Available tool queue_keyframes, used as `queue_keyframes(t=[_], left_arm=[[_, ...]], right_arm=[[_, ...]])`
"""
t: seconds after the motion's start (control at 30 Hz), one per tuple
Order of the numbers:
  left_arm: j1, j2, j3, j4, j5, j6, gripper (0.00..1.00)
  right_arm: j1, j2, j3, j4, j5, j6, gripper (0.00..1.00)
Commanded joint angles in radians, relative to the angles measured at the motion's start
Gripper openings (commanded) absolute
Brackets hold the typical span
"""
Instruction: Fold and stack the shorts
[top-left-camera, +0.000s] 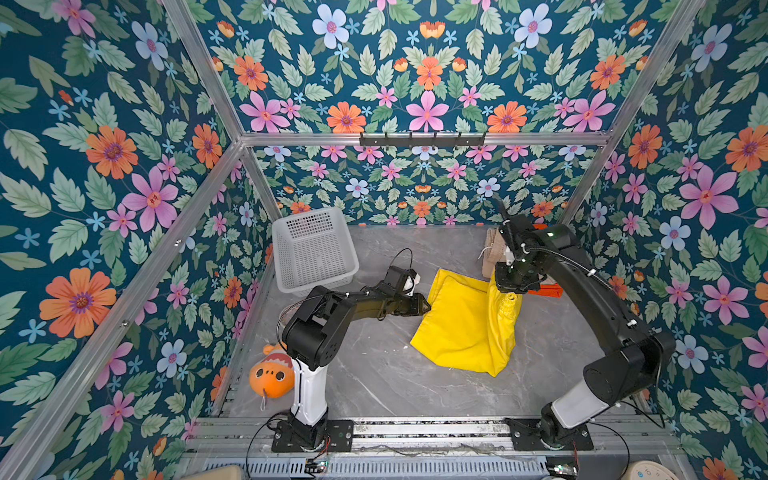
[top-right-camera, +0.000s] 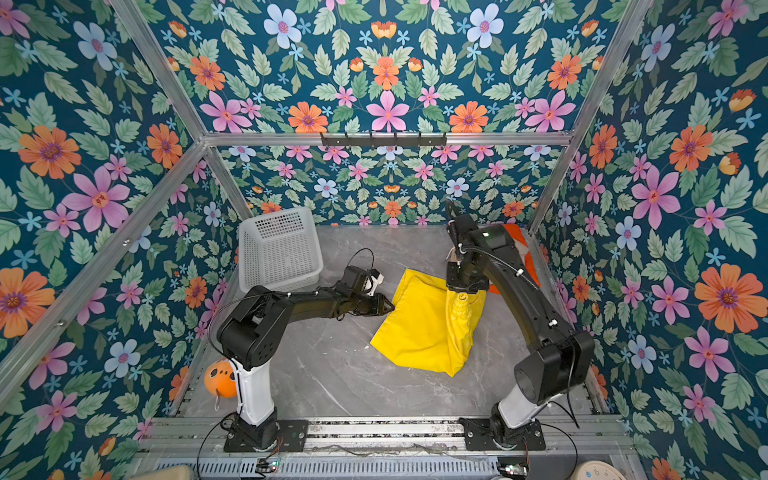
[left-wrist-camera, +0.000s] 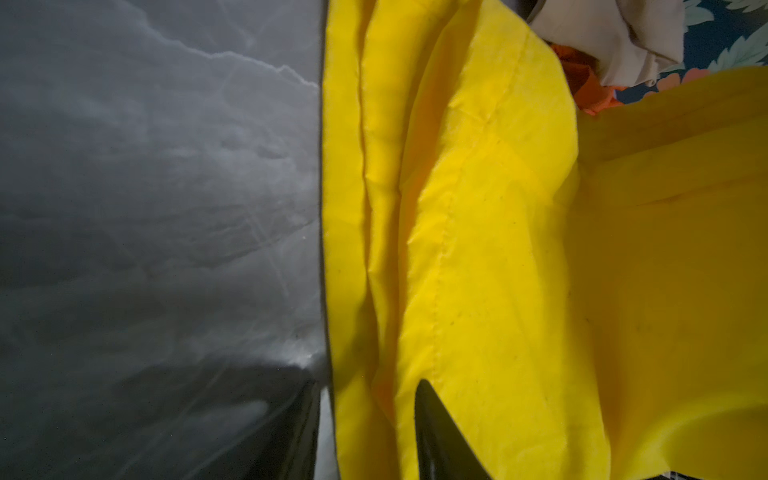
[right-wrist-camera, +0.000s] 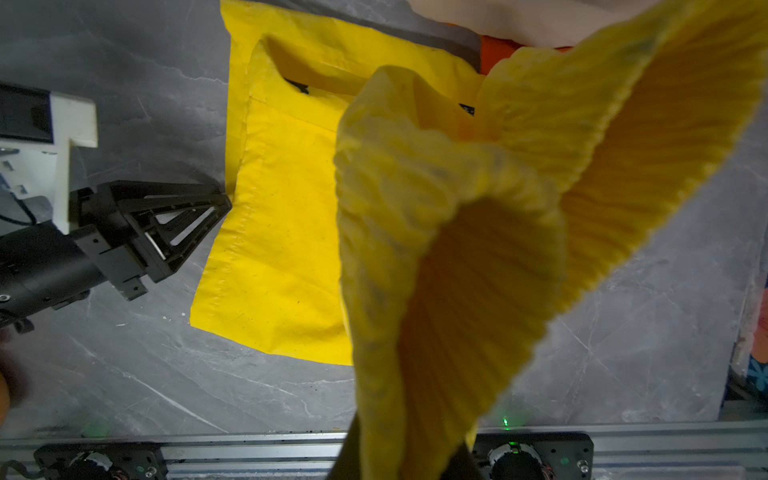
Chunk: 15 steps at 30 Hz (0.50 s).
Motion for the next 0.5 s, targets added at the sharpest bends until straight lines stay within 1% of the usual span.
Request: queue_keyframes(t=[0.0, 0.07, 0.2, 0.37, 0.47], left_arm=[[0.0, 0.017, -0.011, -0.013, -0.004, -0.028, 0.32], [-0.002, 0.021, -0.015, -0.003, -0.005, -0.031, 0.28], [0.0, 0.025, -0.014, 0.004, -0.002, -0.033, 0.25], [0.0, 0.024, -0.014, 0.002, -0.008, -0.027, 0.24], [0.0, 0.021, -0.014, 0.001, -0.014, -0.027, 0.24]], right_arm=[[0.063, 0.084, 0.05, -0.034, 0.055, 0.052, 0.12], [0.106, 0.138, 0.079, -0.027, 0.049, 0.061, 0.12], [0.17, 0.253, 0.137, 0.007, -0.011, 0.08, 0.13], [0.22, 0.361, 0.178, 0.076, -0.1, 0.1, 0.15], [0.242, 0.41, 0.184, 0.106, -0.134, 0.113, 0.18]])
